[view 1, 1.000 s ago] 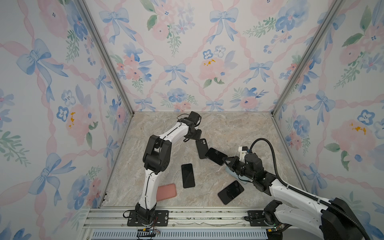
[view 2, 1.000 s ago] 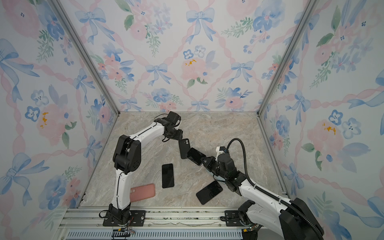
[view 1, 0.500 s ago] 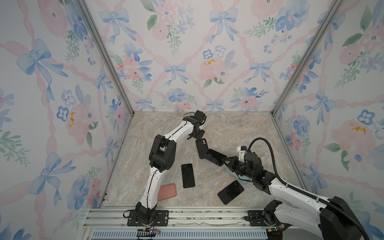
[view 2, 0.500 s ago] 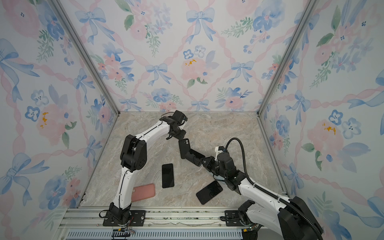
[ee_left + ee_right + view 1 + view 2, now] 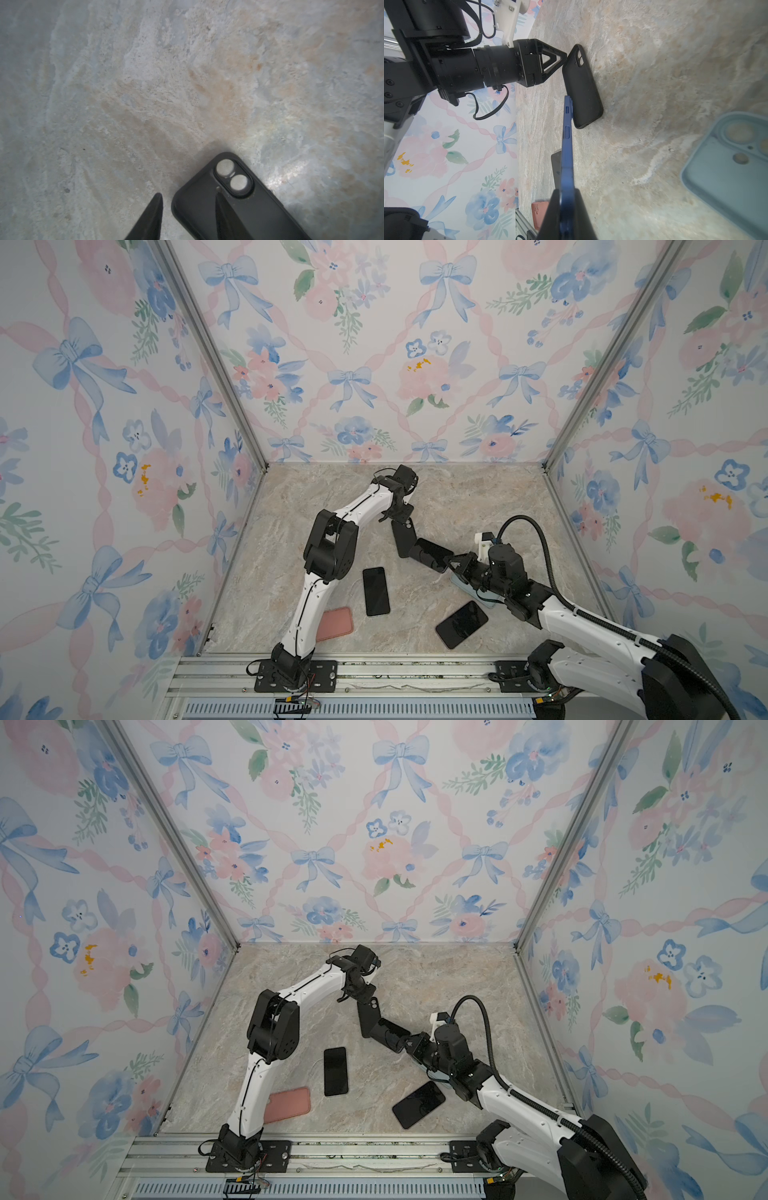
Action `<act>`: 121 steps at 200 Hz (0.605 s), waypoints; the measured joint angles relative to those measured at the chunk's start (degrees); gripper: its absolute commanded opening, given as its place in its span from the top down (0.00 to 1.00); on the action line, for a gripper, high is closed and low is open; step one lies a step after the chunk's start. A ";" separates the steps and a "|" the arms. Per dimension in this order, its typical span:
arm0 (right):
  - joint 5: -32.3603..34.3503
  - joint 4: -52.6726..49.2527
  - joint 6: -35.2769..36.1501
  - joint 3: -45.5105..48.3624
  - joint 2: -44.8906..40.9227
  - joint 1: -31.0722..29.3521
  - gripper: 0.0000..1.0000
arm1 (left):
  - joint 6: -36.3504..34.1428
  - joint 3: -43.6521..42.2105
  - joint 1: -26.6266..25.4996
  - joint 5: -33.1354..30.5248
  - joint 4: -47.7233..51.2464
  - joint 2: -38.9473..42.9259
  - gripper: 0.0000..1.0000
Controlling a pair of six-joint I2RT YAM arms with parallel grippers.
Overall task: Put the phone into the phone case
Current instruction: 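Lower the left gripper onto the black phone case and grip its edge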
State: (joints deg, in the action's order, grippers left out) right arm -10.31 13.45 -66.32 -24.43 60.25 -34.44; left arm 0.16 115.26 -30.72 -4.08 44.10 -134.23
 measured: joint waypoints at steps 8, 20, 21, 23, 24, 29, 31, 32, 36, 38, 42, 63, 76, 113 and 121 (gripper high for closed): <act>0.00 -0.02 0.00 0.00 -0.02 0.00 1.00 | 0.02 -0.02 0.00 0.00 0.02 0.00 0.62; 0.02 -0.02 0.02 0.00 -0.02 0.00 1.00 | 0.04 -0.11 0.00 0.00 0.02 0.00 0.63; 0.02 -0.02 0.02 0.00 -0.02 0.00 1.00 | 0.02 -0.11 0.00 0.00 0.02 0.00 0.63; 0.02 -0.02 0.02 0.00 -0.02 0.00 1.00 | 0.02 -0.15 0.00 0.00 0.02 0.00 0.63; 0.02 -0.02 0.02 0.00 -0.02 0.00 1.00 | 0.04 -0.17 0.00 0.00 0.02 0.00 0.63; 0.02 -0.04 0.07 0.00 -0.04 0.00 1.00 | 0.04 -0.35 0.00 0.00 0.00 0.00 0.63; 0.02 -0.07 0.11 0.00 -0.04 0.00 1.00 | 0.04 -0.42 0.00 0.00 0.00 0.00 0.63; 0.02 -0.07 0.13 0.00 -0.04 0.00 1.00 | 0.04 -0.44 0.00 0.00 0.00 0.00 0.63; 0.02 -0.13 0.17 0.00 -0.13 0.00 1.00 | 0.04 -0.59 0.00 0.00 0.00 0.00 0.63; 0.02 -0.20 0.20 0.00 -0.15 0.00 1.00 | 0.04 -0.70 0.00 0.02 -0.02 0.00 0.63; 0.02 -0.35 0.22 0.00 -0.31 0.00 1.00 | 0.07 -0.94 0.00 0.02 -0.02 0.00 0.63; 0.26 -1.11 0.42 0.00 -1.49 -0.02 1.00 | 0.07 -2.29 0.09 0.02 0.00 0.00 0.64; 0.55 -1.51 0.57 0.00 -2.36 -0.02 1.00 | 0.04 -2.97 0.17 -0.09 0.13 0.00 0.65; 1.05 -2.86 0.85 0.00 -3.30 -0.09 1.00 | 0.11 -3.76 1.01 -0.46 0.24 0.00 0.67; 1.09 -3.02 0.85 0.00 -3.30 -0.11 1.00 | 0.26 -3.78 1.14 -0.66 0.24 0.00 0.67</act>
State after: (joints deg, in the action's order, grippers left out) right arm -9.21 10.44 -65.47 -24.43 56.95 -34.54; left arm 0.43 111.48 -29.58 -4.73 44.34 -134.23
